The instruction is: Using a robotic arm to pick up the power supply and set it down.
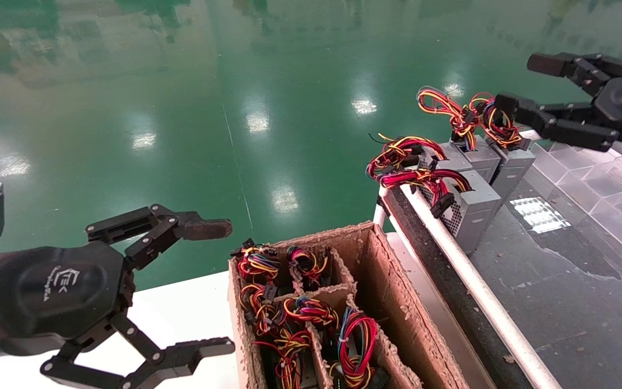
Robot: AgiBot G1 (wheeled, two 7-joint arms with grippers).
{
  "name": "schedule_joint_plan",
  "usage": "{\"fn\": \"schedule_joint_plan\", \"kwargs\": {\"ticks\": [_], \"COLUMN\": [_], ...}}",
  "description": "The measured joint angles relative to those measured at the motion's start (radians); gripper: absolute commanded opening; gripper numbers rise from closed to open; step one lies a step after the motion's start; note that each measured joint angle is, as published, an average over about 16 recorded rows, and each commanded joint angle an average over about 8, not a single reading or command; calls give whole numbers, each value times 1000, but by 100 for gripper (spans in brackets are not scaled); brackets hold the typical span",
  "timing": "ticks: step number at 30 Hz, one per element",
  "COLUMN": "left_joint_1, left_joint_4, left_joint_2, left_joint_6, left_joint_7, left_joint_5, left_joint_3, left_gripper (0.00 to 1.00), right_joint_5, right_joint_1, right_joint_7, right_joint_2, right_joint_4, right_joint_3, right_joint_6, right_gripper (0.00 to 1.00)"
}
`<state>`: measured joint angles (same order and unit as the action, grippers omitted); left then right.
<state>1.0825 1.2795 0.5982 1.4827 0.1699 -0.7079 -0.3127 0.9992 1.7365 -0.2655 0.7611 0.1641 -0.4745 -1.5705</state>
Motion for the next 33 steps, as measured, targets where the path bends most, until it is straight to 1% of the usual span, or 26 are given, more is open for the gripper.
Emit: {"fn": "schedule_joint_plan", "kwargs": {"ticks": [33], "left_joint_1": [0], "left_joint_4": [0], "left_joint_2": [0], "left_joint_6": [0], "left_joint_7": [-1], "left_joint_5": [1], "left_joint_3": [-1], "left_gripper": [100], "right_joint_5": [-163], "right_joint_1": [-400], "right_joint_7": [274], "right_joint_2": [-91], "right_joint_4": [677], "right_joint_3": [118], "right_joint_6": [45], "right_gripper": [100]}}
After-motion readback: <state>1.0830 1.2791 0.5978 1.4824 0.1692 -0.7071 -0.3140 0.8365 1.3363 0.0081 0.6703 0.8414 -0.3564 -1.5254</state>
